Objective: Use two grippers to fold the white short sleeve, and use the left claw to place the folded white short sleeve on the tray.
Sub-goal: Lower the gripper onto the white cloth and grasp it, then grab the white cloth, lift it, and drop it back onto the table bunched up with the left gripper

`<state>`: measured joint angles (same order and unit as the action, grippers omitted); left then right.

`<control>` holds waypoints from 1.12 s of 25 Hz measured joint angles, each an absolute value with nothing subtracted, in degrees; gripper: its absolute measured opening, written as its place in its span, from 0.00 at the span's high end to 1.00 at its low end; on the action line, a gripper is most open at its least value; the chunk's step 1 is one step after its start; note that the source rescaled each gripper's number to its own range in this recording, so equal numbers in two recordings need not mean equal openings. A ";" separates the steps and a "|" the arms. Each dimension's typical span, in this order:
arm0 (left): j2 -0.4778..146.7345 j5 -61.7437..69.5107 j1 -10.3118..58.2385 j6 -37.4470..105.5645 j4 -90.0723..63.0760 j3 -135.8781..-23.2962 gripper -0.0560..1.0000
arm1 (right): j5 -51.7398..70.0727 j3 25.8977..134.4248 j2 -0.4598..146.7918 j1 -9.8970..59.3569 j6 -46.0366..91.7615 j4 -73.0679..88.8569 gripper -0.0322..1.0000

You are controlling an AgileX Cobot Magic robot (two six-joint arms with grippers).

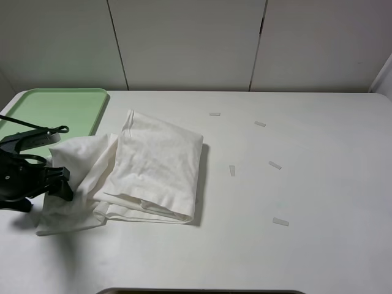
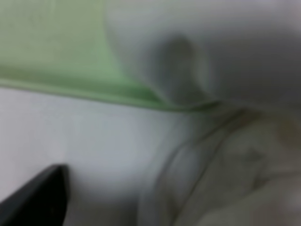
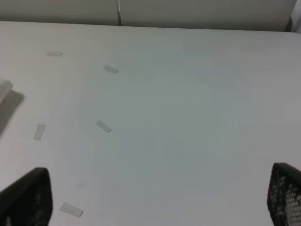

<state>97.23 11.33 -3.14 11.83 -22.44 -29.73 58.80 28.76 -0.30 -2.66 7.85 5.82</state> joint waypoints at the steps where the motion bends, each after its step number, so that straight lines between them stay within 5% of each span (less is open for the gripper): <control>1: 97.69 11.22 -3.07 11.83 -22.44 -29.73 0.15 | 58.80 28.76 -0.30 -2.66 7.85 5.82 0.00; 5: 101.04 9.44 -0.40 11.78 -21.40 -30.54 0.29 | 58.80 28.76 -0.30 -2.66 7.85 5.82 0.00; 12: 101.91 7.93 2.78 11.15 -22.23 -30.59 0.87 | 58.80 28.76 -0.30 -2.66 7.85 5.82 0.00; 28: 92.30 20.13 3.59 12.01 -21.96 -31.81 0.90 | 58.80 28.76 -0.30 -2.66 7.85 5.82 0.00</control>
